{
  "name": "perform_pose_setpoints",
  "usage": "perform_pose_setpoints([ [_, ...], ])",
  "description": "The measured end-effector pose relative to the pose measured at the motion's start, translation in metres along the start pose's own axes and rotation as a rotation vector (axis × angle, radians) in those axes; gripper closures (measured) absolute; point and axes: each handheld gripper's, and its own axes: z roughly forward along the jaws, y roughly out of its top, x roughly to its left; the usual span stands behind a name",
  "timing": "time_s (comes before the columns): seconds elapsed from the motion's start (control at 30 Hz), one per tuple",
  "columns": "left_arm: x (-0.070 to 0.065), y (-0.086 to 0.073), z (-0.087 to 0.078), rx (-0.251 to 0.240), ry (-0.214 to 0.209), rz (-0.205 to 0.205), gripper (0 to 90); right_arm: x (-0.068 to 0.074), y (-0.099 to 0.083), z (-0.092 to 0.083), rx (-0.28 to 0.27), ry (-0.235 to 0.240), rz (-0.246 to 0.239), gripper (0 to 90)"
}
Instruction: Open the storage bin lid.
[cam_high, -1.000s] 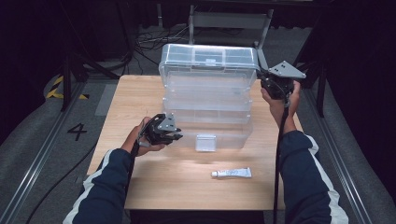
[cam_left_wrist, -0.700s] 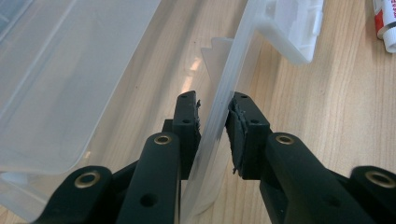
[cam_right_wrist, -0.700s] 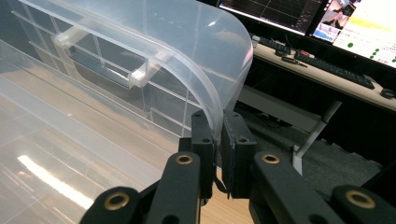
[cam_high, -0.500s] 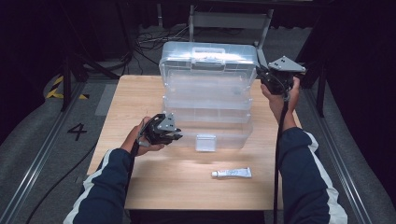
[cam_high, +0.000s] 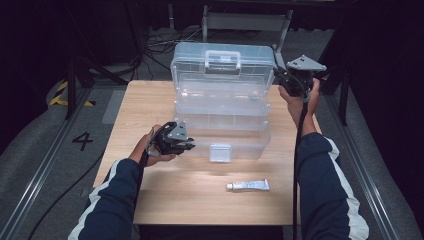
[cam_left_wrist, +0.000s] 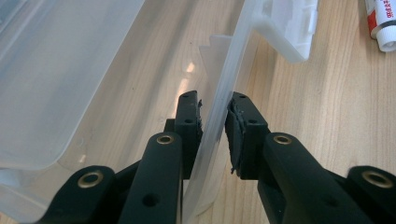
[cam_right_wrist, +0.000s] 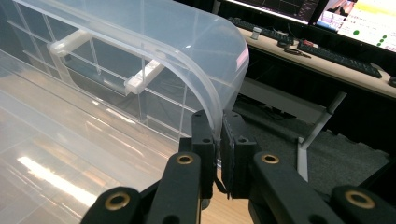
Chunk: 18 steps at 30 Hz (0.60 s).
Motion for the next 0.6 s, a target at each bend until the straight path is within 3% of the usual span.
perform_pose_setpoints([
  [0.6,0.0030,-0.0009,-0.0013,0.011,-0.010,0.008,77.6,-0.0002,0.0043,0.0059,0.013,-0.003,0.025,85.3],
])
